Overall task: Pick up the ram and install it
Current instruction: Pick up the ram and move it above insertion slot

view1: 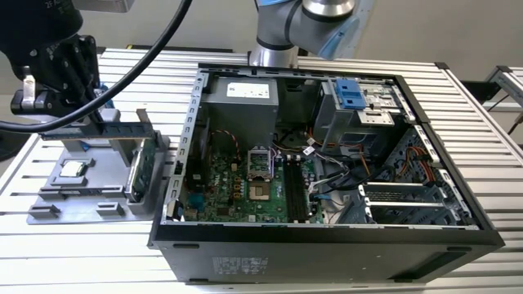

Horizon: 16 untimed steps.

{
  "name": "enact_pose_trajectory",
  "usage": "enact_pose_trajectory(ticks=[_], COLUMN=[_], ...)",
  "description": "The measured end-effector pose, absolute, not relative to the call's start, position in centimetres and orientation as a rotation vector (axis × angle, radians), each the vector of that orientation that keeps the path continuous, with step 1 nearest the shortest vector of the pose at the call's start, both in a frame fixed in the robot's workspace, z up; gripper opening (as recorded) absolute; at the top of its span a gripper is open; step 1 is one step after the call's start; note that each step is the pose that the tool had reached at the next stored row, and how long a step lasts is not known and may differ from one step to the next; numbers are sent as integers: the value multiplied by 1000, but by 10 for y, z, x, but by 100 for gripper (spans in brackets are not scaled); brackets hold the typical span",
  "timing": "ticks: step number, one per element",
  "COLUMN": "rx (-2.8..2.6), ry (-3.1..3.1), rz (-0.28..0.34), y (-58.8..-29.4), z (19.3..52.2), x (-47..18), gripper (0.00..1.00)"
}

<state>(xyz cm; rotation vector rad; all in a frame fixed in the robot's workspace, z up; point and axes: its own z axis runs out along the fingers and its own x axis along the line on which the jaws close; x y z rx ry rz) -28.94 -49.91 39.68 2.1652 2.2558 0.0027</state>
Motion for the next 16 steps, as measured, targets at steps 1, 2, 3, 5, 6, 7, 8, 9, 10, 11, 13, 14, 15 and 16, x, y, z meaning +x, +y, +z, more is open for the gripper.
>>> enact_pose_trajectory(ticks=[1,2,3,5,6,7,8,9,10,11,13,14,15,16], rx=[2165,2165,2165,2165,2165,2165,2165,2165,2165,2165,2165,2165,2165,2165], ry=[2256,2256,2256,2256,2256,2256,2256,2256,2256,2256,2256,2256,2256,2256], rz=[3,3,3,3,3,3,3,3,3,3,3,3,3,3], y=[-499,-499,-499,-499,-499,-499,-499,-499,-499,-499,-499,-499,-499,-499], z=[397,397,397,397,397,397,397,397,397,397,397,397,397,397], x=[-289,-288,-287,-285,-285,-284,-283,-282,-281,-281,-279,-279,-278,-277], gripper=[0,0,0,0,0,0,0,0,0,0,0,0,0,0])
